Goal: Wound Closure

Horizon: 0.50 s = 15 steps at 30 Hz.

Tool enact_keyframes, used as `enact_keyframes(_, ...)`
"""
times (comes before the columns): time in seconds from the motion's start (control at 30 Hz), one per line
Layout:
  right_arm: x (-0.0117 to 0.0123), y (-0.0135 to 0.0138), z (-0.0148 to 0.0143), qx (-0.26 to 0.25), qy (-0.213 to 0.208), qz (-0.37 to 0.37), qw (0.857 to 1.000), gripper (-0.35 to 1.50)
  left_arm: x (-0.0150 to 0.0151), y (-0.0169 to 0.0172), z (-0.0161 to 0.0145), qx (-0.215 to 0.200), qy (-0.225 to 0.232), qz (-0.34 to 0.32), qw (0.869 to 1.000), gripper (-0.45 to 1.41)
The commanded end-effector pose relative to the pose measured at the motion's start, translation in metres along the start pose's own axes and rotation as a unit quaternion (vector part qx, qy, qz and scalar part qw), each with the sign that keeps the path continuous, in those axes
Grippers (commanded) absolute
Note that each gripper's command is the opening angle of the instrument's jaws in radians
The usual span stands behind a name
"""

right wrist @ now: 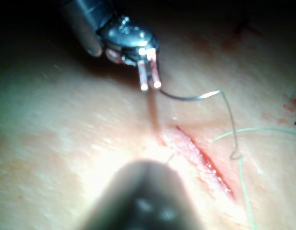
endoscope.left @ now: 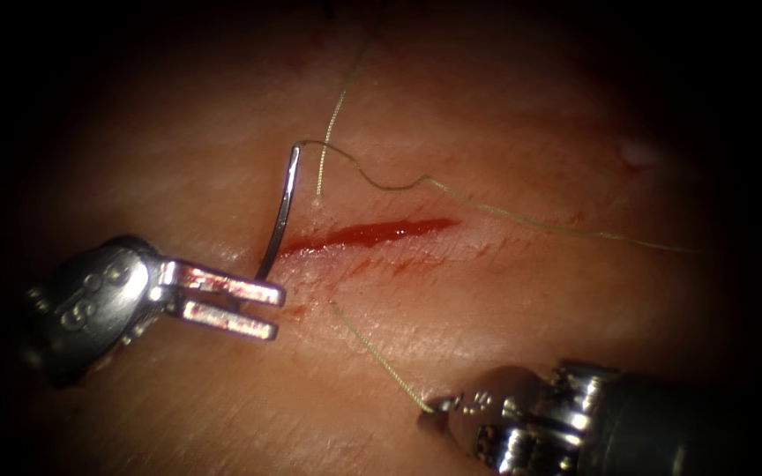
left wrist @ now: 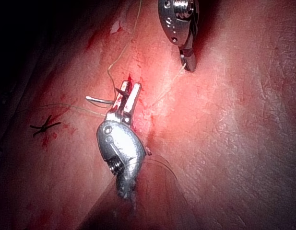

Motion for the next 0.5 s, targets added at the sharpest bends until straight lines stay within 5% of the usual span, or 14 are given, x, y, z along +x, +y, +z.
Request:
enact_keyframes(0.03, 0.0001, -0.0002, 0.0005, 0.001, 0.000, 0.000, 1.000, -0.35, -0.0006, -0.0004, 0.0003, 0.000, 0.000, 0.001, 1.000, -0.45)
enact_keyframes(0.5, -0.0026, -0.0017, -0.0007, 0.015, -0.001, 0.003, 1.000, -0.35, -0.0006, -0.0004, 0.0002, 0.000, 0.000, 0.001, 1.000, -0.45)
